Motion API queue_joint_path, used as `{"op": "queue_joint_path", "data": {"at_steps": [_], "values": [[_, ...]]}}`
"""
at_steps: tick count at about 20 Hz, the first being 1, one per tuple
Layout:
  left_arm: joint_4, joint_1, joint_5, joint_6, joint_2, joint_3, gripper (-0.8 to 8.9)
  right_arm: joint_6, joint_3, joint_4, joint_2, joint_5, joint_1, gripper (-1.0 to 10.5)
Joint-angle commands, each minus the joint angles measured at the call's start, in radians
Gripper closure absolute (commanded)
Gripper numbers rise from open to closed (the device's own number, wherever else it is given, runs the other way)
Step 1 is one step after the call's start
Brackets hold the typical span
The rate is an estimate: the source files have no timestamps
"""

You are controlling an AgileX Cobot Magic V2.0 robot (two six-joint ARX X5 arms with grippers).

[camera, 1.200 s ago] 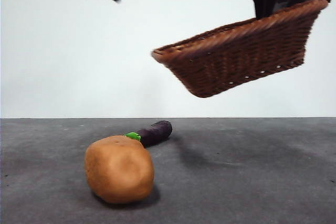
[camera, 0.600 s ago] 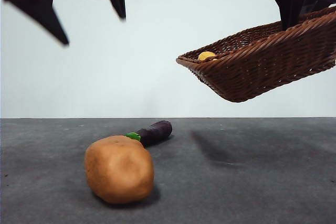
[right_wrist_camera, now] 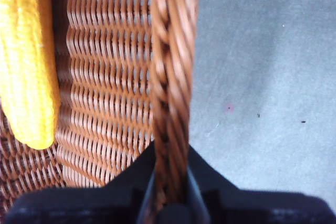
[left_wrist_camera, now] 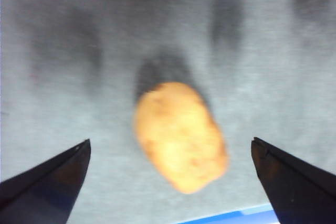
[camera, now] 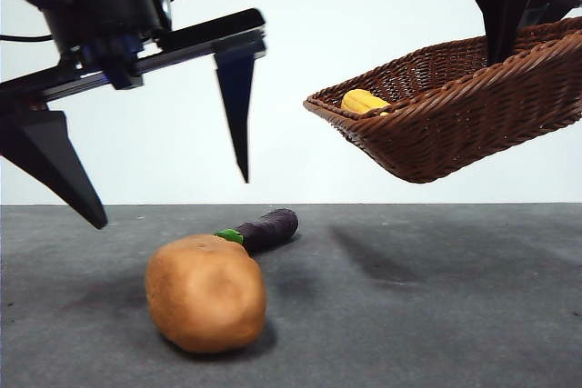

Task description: Help me put the vegetables on the table into the basket

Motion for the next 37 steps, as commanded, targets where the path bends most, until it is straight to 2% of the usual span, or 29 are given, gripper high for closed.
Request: {"op": "queue_joint_path", "data": {"at_steps": [1,5,12,13,14,17,18,21,24,26,32,35,37], "values": [[0.014,-0.03,-0.025,-0.05,0.044,-0.011,2.8,-0.014,-0.006,0.007,-0.004,-0.006,-0.001,9.5],[0.031,-0.033,-0.003,-0.093,0.134,-0.011,2.8,-0.031,-0.006,-0.001,-0.004,-0.006,0.0,9.5],[0.066,-0.033,0.013,-0.105,0.212,-0.011,2.84,-0.047,-0.006,-0.013,-0.004,-0.006,0.0,9.5],[0.066,-0.033,0.013,-0.107,0.216,-0.011,3.14,-0.052,-0.006,-0.014,-0.004,-0.006,0.0,9.5],[0.066,-0.033,0.008,-0.107,0.217,-0.011,4.15,-0.053,-0.006,-0.016,-0.004,-0.006,0.0,9.5],[0.066,-0.036,-0.025,-0.105,0.217,-0.011,8.06,-0.06,-0.006,-0.017,-0.004,-0.006,0.0,9.5],[0.069,-0.036,-0.027,-0.095,0.217,-0.011,8.27,-0.062,-0.006,-0.019,-0.004,-0.006,0.0,9.5],[0.087,-0.036,-0.028,0.002,0.212,-0.007,8.27,-0.072,-0.006,-0.02,-0.004,-0.006,0.0,9.5],[0.072,-0.035,0.005,0.198,0.18,0.031,8.27,-0.081,-0.006,-0.023,-0.004,-0.006,-0.001,9.5],[0.056,-0.036,0.056,0.282,0.14,0.072,8.27,-0.081,-0.006,-0.024,-0.004,-0.006,-0.001,9.5],[0.079,-0.07,0.046,0.329,-0.016,0.217,8.26,-0.077,-0.006,-0.042,-0.004,-0.006,0.001,9.5],[0.207,-0.116,0.047,0.355,-0.056,0.239,8.26,-0.057,-0.006,-0.053,-0.004,-0.021,0.002,9.6],[0.278,-0.142,0.047,0.362,-0.051,0.239,8.26,-0.053,-0.006,-0.054,-0.004,-0.074,0.009,9.5]]}}
